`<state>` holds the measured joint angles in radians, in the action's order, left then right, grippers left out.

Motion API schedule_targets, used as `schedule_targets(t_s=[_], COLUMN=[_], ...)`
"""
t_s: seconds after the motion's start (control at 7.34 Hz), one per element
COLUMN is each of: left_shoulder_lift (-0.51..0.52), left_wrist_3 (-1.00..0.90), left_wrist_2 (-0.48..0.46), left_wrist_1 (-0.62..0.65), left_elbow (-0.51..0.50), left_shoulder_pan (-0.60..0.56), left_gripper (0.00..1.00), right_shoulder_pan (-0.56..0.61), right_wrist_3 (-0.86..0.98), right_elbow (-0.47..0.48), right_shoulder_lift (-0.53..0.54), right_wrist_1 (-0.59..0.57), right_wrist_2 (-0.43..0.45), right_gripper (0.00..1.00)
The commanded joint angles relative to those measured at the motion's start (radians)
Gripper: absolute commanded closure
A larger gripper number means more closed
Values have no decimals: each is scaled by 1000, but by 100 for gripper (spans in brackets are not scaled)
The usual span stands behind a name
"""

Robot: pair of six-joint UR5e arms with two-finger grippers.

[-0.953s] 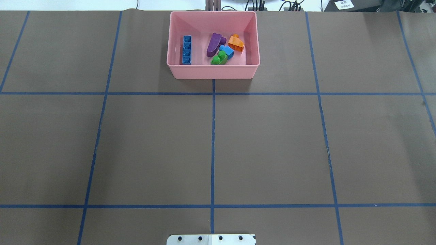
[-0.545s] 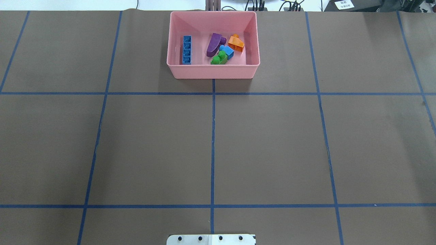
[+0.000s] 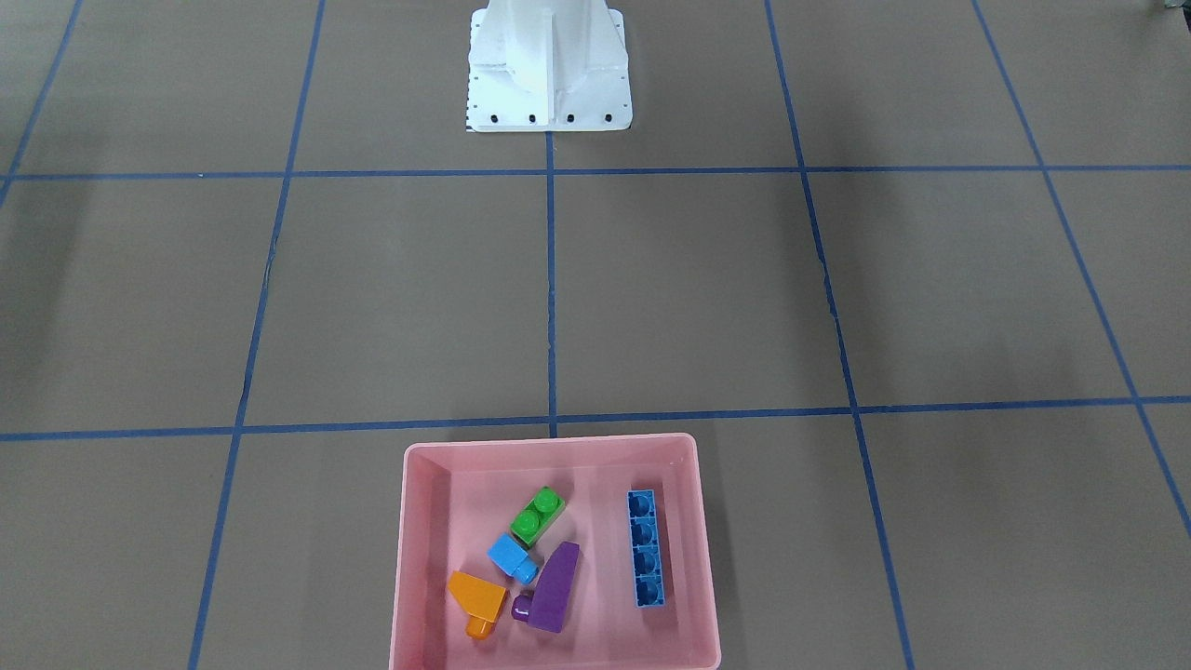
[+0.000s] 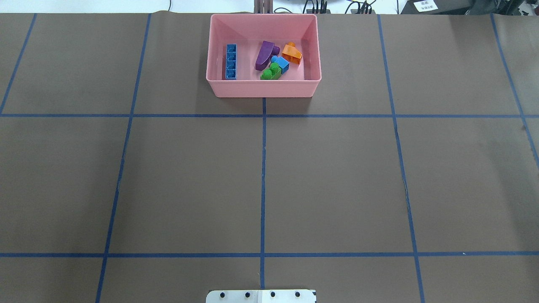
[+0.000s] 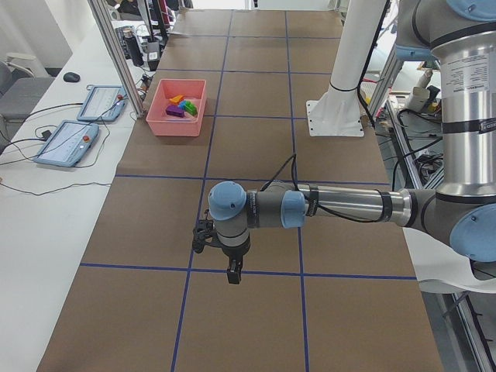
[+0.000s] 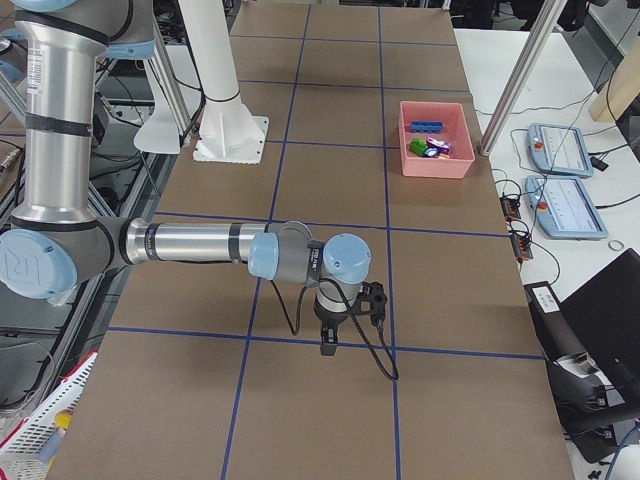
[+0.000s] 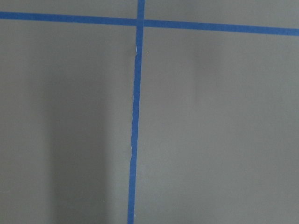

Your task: Put all blocks into box

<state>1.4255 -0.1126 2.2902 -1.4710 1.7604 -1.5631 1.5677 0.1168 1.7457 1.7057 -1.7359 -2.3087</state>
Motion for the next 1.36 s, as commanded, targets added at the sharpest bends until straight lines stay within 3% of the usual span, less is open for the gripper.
schedule_targets(t_s=[0.0, 0.95, 1.23], left_shoulder_lift=[7, 12, 12], left_wrist_3=[2, 1, 1], left_wrist_2=[0, 51, 51], left_wrist_1=[0, -3, -52], left_elbow=[5, 8, 1], left_shoulder_pan=[0, 0, 0], left_gripper=[0, 0, 0], right_shoulder_pan=[0, 0, 0], right_wrist_3=[0, -17, -16], right_elbow=[0, -8, -24], right_shoulder_lift=[2, 3, -3], right_wrist_1=[-1, 10, 12], right_wrist_2=[-3, -1, -44], right_gripper=[0, 0, 0])
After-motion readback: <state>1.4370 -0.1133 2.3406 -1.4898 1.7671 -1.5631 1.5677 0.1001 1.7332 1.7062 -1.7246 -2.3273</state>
